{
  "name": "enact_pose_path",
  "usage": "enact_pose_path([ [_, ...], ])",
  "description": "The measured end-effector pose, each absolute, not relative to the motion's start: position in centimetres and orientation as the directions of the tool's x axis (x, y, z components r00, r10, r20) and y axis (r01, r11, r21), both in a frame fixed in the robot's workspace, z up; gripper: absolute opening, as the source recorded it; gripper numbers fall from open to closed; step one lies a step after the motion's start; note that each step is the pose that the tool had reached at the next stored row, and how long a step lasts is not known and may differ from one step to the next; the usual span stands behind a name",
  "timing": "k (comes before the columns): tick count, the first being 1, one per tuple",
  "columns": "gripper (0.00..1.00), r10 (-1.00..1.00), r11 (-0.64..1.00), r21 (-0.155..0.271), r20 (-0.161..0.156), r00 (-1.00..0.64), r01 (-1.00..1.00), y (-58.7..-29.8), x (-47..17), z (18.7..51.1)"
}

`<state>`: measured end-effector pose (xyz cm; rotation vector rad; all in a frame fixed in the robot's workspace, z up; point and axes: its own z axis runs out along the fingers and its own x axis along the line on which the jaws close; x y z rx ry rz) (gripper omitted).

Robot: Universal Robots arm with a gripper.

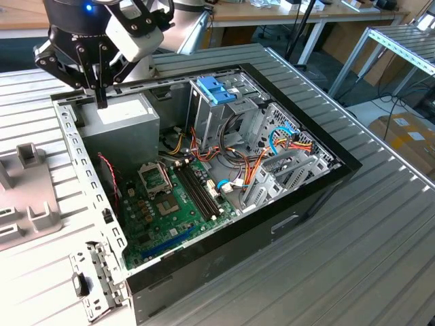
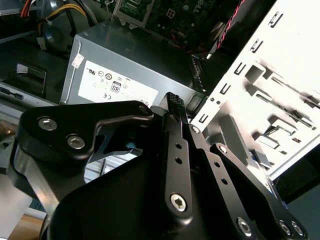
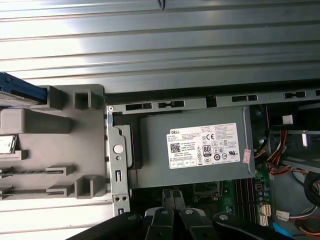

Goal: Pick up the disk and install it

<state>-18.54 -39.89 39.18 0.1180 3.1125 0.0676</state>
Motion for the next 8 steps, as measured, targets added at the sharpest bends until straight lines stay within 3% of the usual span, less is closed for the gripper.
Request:
enact_pose_path([
  [8,0.11,0.076,0.996,0.044,-0.024,-0.997,0.075,-39.89,-19.0,39.17],
])
